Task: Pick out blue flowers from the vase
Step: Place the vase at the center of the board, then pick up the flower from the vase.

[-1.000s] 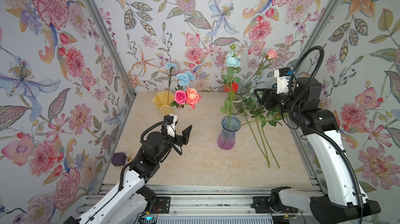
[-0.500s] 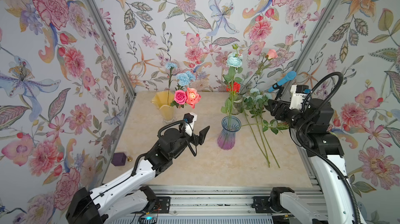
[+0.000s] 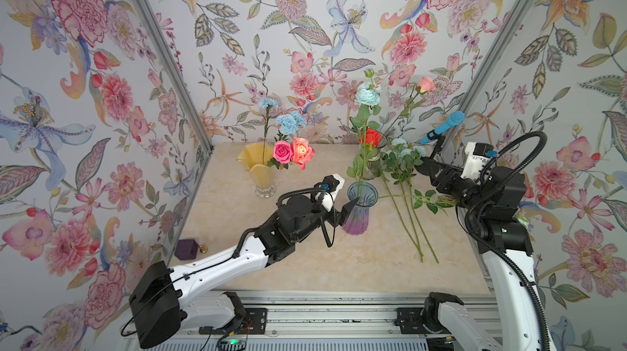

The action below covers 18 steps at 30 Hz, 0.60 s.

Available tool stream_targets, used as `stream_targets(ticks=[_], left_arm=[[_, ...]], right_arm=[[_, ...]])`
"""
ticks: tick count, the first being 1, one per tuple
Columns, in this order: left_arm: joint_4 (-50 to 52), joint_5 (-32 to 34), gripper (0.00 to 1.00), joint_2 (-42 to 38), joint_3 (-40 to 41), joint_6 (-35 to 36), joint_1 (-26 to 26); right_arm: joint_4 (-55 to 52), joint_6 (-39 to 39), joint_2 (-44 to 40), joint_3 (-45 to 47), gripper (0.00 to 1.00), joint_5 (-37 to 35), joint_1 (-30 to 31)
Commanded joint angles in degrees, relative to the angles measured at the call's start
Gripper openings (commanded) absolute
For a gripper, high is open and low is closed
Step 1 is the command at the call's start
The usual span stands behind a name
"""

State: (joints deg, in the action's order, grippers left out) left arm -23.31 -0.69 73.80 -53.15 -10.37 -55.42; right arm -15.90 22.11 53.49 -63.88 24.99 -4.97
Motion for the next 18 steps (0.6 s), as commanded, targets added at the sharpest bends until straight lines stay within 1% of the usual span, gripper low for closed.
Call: stream_targets(ticks=[1,6,18], left_arm=[[-1.4,1.4,0.76,2.2,-4.2,3.0,-1.1],[-1.0,1.4,0.75,5.3,-9.0,5.9,-2.3],[3.5,0.7,0.72,15.3,-21.0,15.2,-5.2]], right_arm=[[3.6,1.7,1.7,-5.2,0.55,4.7,3.2],[1.7,0.1,5.1,-10.5,0.55,4.8,8.5],[1.5,0.2,9.6,-14.2,0.55,5.7,12.8]])
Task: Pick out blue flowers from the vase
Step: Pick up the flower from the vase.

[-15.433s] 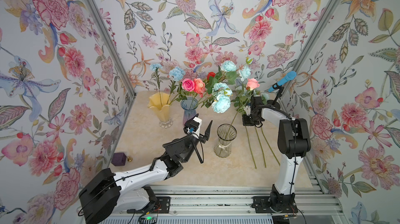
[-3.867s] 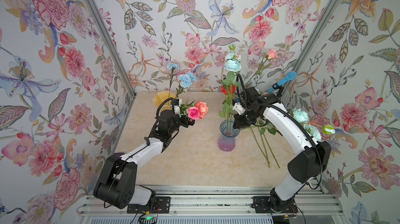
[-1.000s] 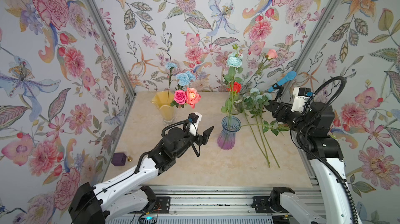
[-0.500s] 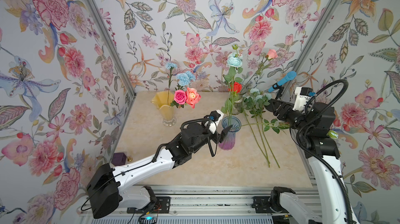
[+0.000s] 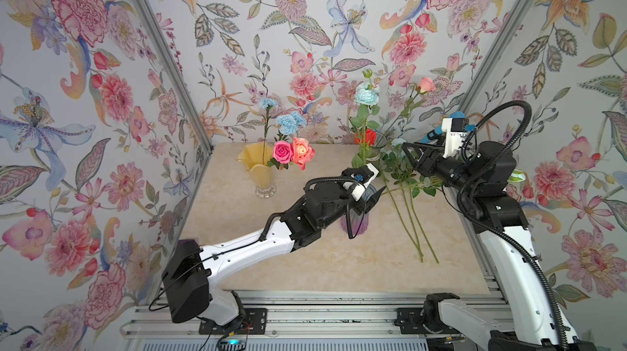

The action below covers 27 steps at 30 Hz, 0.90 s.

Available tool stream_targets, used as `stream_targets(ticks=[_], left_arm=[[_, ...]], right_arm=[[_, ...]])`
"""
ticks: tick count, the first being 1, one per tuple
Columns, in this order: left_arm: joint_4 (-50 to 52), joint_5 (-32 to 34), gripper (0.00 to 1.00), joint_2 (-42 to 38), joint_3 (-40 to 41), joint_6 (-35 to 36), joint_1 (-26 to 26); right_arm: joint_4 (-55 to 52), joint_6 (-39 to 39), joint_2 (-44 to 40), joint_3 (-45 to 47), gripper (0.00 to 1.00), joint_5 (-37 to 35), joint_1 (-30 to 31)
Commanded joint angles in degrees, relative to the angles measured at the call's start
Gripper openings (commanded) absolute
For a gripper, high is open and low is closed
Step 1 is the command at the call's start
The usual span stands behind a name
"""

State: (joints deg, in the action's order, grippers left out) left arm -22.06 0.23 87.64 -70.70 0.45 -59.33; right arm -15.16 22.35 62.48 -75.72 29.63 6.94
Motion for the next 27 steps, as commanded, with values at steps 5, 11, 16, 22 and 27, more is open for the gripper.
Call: stream_targets(ticks=[5,11,16,22,27], left_arm=[[3.9,-0.1,0.69,7.2,-7.1,6.9,-1.4],[4.4,-0.1,0.62,10.9,-10.0,8.8,-1.4],[4.4,-1.0,0.55,12.6,-10.8,8.7,-1.4],[4.2,-4.5,0.44,12.6,-11.4,7.6,-1.5],[4.9,-4.0,0.39,14.1,-12.7,7.7,-1.4]], right_arm=[[0.7,0.1,2.0,-4.4,0.55,1.1,2.5],[0.7,-0.1,3.1,-6.1,0.54,0.8,4.6],[0.7,-0.2,3.8,-6.8,0.55,0.4,6.0],[0.7,-0.4,4.1,-7.5,0.54,-0.1,6.8],[0.8,-0.4,4.1,-8.2,0.54,-0.3,7.8]])
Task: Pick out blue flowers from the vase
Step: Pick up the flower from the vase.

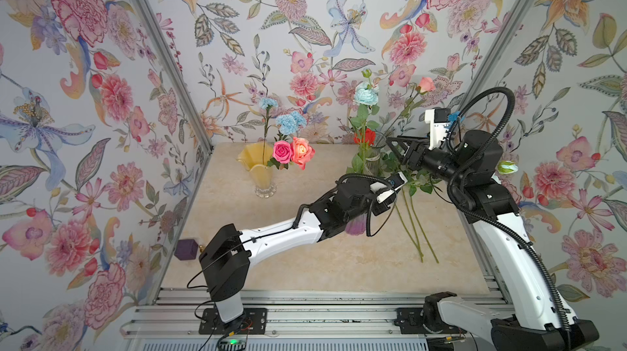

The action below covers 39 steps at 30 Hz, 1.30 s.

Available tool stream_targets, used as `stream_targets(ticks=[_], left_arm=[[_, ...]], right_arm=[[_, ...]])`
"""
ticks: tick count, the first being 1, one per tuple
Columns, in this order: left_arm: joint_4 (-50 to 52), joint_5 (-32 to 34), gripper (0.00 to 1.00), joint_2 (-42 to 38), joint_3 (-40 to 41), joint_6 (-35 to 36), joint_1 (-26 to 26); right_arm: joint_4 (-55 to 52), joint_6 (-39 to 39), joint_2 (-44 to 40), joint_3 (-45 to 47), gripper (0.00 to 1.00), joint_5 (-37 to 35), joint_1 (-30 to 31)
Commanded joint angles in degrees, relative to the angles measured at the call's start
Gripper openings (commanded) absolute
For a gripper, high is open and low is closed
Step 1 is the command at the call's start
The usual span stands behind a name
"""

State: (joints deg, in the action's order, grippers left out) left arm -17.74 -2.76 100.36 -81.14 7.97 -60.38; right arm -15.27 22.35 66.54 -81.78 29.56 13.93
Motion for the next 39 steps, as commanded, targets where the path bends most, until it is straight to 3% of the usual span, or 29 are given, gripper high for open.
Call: stream_targets(ticks=[1,15,23,28,39], left_arm=[[0.8,-1.3,0.39,1.7,-2.7,0.2,-0.5],[4.0,-2.9,0.37,4.2,-5.6,0.5,-0.4],[4.0,-1.5,0.12,3.6,-5.9,1.0,-0.4],[3.7,-0.7,0.02,2.9,-7.1,1.5,-0.1],[3.5,-0.7,0.0,1.0,-9.7,0.0,1.1]], right_arm=[[0.7,-0.3,0.0,-2.3,0.54,-0.4,1.0],[0.4,-0.6,0.6,-3.9,0.54,-0.8,2.5],[0.0,-0.8,0.7,-5.3,0.54,-1.1,3.0],[-0.2,-0.8,0.3,-6.8,0.56,-1.3,3.1],[2.5,1.7,-2.9,-12.0,0.8,-0.4,3.5]])
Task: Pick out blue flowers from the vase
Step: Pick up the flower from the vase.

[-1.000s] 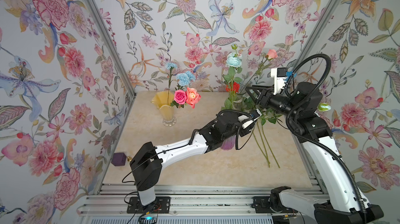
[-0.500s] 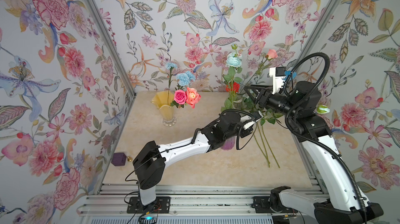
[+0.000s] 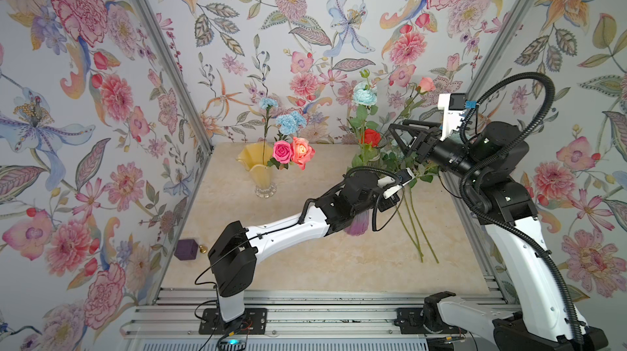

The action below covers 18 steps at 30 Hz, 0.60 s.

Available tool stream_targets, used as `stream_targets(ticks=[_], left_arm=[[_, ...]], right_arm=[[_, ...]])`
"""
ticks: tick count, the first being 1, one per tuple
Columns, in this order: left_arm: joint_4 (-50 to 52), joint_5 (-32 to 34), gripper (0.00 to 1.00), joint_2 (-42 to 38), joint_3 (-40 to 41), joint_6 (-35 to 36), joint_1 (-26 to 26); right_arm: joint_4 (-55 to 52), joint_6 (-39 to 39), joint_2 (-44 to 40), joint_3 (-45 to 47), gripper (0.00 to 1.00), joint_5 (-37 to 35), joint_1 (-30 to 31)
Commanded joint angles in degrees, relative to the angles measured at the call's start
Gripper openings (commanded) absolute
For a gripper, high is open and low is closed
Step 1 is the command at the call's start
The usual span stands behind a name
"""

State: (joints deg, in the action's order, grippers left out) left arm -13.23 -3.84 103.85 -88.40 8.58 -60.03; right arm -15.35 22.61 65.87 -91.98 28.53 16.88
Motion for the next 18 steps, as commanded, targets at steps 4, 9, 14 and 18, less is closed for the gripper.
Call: stream_targets(ticks=[4,9,14,18], left_arm=[[-1.5,-0.5,0.0,-3.9,-3.4,-4.0,2.2],[-1.0,0.0,0.0,-5.6,-6.2,-4.3,4.1],[-0.3,-0.1,0.0,-5.4,-11.1,-4.2,5.8],[1.4,-0.8,0.0,-4.5,-16.8,-4.2,6.8]], right_arm=[[5.7,3.1,-5.5,0.3,0.84,1.6,0.6],[7.6,3.7,-8.9,3.2,0.9,2.2,0.6],[8.0,3.6,-9.5,4.7,0.92,4.5,0.7],[8.7,3.2,-11.8,9.0,0.93,4.6,0.7]])
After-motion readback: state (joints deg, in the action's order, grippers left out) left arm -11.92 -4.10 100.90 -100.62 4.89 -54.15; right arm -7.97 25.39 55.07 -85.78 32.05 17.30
